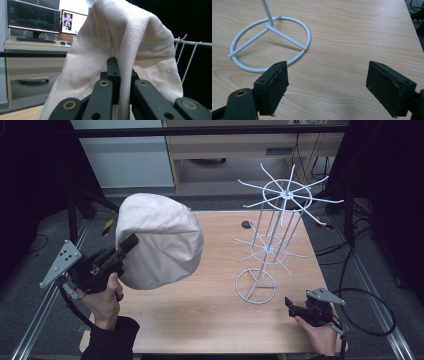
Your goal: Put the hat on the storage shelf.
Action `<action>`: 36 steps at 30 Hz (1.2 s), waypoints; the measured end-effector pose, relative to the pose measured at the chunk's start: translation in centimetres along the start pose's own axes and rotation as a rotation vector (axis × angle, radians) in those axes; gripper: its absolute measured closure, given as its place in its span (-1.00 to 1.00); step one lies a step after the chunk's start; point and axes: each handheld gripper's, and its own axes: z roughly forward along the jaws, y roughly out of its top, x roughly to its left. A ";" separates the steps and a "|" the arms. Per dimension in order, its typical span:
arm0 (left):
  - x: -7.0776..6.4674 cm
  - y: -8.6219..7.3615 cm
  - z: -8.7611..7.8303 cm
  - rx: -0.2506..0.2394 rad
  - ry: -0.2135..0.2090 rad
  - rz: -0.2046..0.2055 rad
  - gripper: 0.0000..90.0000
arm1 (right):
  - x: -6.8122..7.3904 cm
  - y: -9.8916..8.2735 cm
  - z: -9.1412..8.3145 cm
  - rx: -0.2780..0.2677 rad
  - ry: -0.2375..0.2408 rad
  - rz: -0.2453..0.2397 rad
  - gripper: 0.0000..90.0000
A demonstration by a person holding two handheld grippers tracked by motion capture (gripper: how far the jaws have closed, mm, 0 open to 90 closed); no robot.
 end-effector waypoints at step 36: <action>-2.5 3.1 2.4 -0.147 -0.121 -0.035 0.97 | -0.1 -0.1 0.0 -0.009 0.000 -0.007 -0.60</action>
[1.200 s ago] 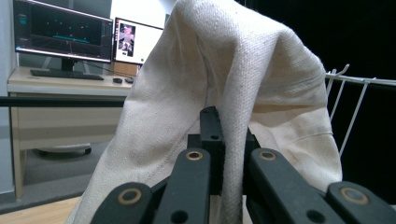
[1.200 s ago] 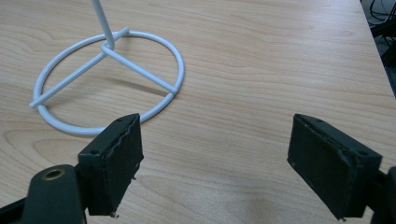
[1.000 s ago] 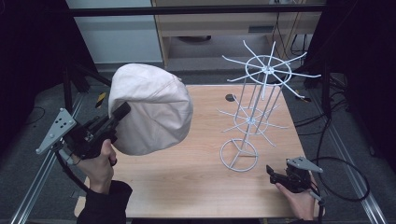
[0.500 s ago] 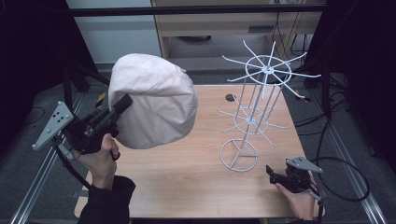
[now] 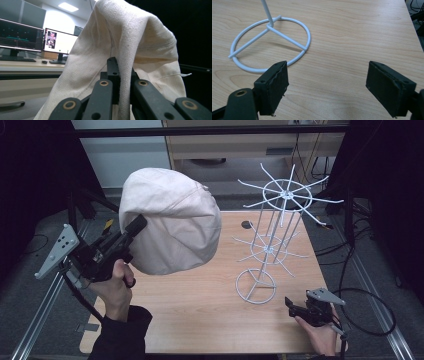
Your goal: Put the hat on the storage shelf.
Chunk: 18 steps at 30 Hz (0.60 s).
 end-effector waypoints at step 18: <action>-1.2 -0.1 1.7 -0.015 -0.035 -0.007 0.96 | 0.1 0.0 0.0 -0.004 0.003 -0.001 -0.58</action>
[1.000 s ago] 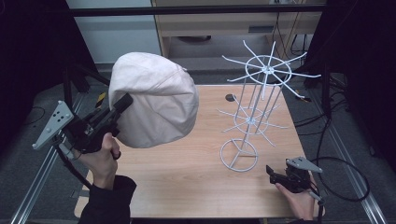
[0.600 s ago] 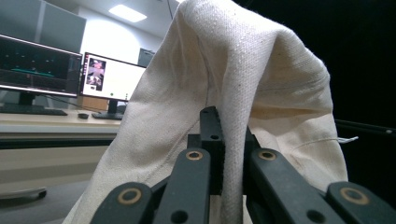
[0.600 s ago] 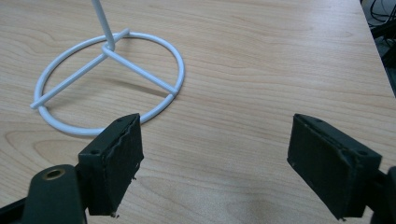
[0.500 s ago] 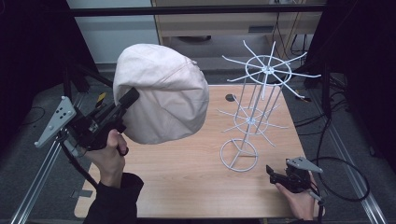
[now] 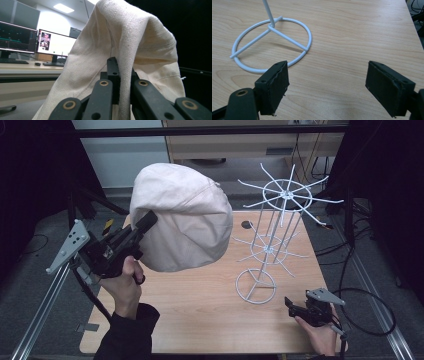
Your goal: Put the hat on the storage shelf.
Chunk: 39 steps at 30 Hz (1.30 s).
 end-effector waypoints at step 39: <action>-2.1 -0.1 5.1 -0.005 -0.059 -0.041 0.96 | 0.1 0.0 0.1 -0.002 0.011 -0.003 -0.58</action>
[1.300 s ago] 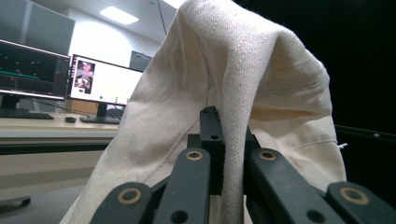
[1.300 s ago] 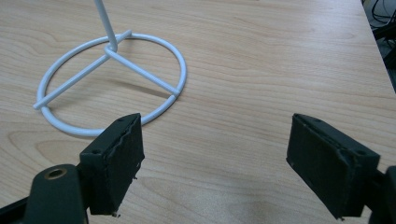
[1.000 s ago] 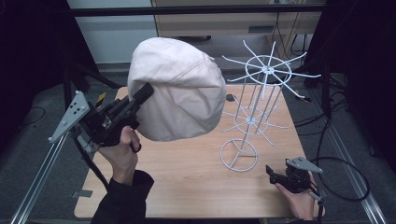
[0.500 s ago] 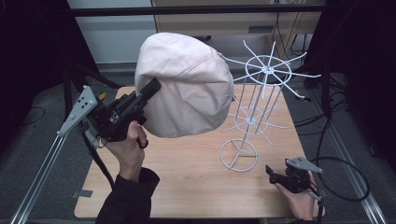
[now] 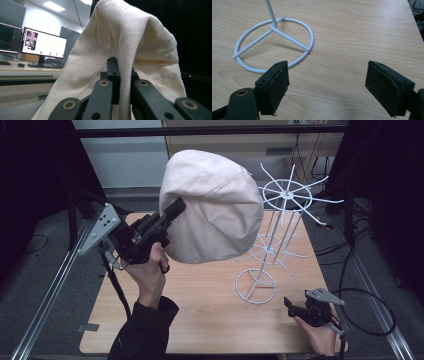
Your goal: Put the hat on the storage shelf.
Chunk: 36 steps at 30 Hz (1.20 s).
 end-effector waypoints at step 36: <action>1.5 -3.9 2.3 0.127 0.019 -0.038 0.96 | -0.1 0.0 0.0 0.003 0.001 0.003 -0.58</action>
